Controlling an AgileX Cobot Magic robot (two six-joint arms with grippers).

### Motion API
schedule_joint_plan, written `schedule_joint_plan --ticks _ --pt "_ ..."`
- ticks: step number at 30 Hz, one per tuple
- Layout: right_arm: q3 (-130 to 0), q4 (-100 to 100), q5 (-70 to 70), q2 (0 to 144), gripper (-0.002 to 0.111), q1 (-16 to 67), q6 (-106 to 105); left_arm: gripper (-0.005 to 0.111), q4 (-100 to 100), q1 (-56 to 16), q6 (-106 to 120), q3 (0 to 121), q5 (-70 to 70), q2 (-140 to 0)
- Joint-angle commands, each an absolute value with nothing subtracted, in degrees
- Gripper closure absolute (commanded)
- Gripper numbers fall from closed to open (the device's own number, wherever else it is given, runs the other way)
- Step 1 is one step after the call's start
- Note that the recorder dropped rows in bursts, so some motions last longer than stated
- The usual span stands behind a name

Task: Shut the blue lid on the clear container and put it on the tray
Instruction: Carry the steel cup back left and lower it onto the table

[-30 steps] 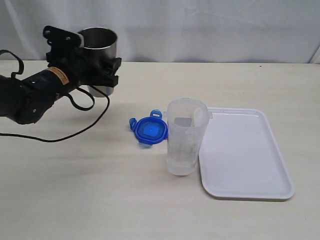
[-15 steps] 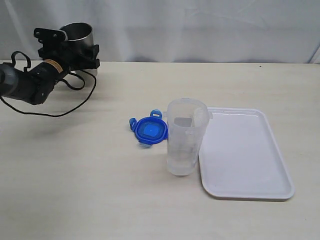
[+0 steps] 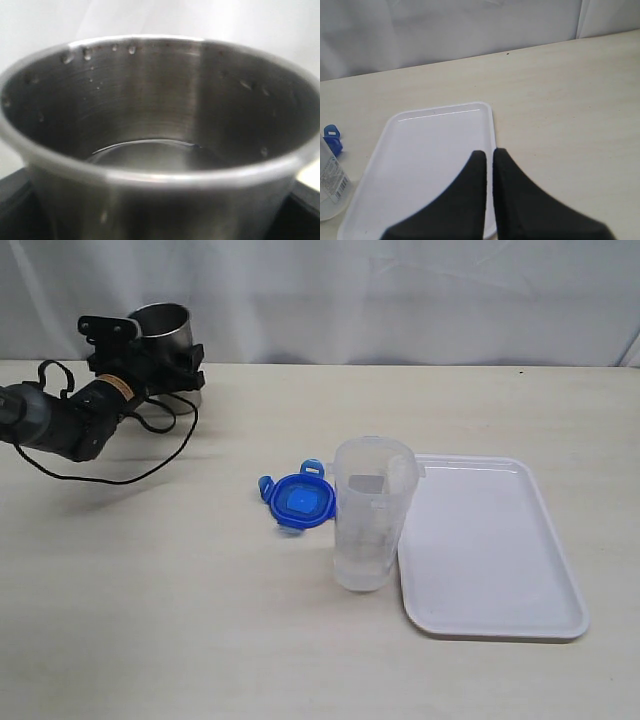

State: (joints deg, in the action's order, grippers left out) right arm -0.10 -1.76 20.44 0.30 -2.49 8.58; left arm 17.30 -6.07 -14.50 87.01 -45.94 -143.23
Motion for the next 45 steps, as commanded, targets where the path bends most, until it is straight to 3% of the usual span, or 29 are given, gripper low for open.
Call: schedule_joint_plan --ticks 1,6,13,16,32,40,45 --pt "0.00 -1.74 20.21 0.00 0.104 -2.53 8.66 0.107 19.48 -6.04 -14.84 88.07 -48.44 -142.62" --pt "0.00 -1.74 20.21 0.00 0.104 -2.53 8.66 0.102 20.58 -6.04 -15.09 88.07 -48.34 -142.62" --pt "0.00 -1.74 20.21 0.00 0.104 -2.53 8.66 0.056 23.29 -6.55 -18.23 88.07 -49.23 -142.41" --pt "0.00 -1.74 20.21 0.00 0.104 -2.53 8.66 0.045 23.38 -7.27 -17.85 88.07 -49.09 -142.16" --pt "0.00 -1.74 20.21 0.00 0.104 -2.53 8.66 0.044 23.38 -7.39 -18.07 88.07 -48.48 -142.16" --pt "0.00 -1.74 20.21 0.00 0.104 -2.53 8.66 0.010 25.81 -8.87 -18.60 88.07 -48.02 -141.52" --pt "0.00 -1.74 20.21 0.00 0.104 -2.53 8.66 0.008 26.88 -8.87 -18.60 88.07 -46.52 -141.00"
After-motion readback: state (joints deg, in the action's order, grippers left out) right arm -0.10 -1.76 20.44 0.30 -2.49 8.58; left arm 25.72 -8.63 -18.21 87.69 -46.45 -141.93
